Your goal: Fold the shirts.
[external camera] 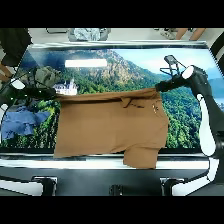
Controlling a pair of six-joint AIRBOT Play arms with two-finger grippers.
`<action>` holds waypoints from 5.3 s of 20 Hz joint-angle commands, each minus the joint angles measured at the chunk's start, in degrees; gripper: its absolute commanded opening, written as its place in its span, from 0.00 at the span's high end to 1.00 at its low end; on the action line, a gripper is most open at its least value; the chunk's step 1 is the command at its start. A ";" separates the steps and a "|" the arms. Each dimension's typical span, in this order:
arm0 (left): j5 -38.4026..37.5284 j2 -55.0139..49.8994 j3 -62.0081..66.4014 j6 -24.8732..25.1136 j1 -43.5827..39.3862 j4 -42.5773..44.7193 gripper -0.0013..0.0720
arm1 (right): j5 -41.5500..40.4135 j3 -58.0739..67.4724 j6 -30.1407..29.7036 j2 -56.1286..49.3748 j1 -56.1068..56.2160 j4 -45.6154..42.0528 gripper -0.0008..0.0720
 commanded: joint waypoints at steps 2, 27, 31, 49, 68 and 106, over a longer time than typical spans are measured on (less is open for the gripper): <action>-7.06 -2.91 6.27 4.22 0.13 -0.11 0.95 | 6.43 2.49 -3.93 -0.04 0.24 -3.78 0.93; -30.99 5.42 -5.42 -3.17 4.04 6.10 0.33 | 40.68 -7.08 -2.16 8.07 -7.52 -4.98 0.11; -30.58 16.90 -18.38 -4.11 8.79 6.97 0.33 | 40.48 -16.48 -2.25 15.76 -16.85 -5.22 0.14; -12.26 34.36 -57.99 -3.63 9.22 1.92 0.82 | 29.86 -41.99 -6.86 27.04 -18.08 -3.78 0.14; -11.50 34.42 -57.94 -3.56 9.27 1.95 0.95 | 10.01 -70.29 -12.35 34.47 -18.03 16.68 0.27; -17.07 -1.05 -3.21 -5.07 5.14 -1.22 0.12 | 10.69 -17.90 -10.34 8.55 -6.43 9.94 0.00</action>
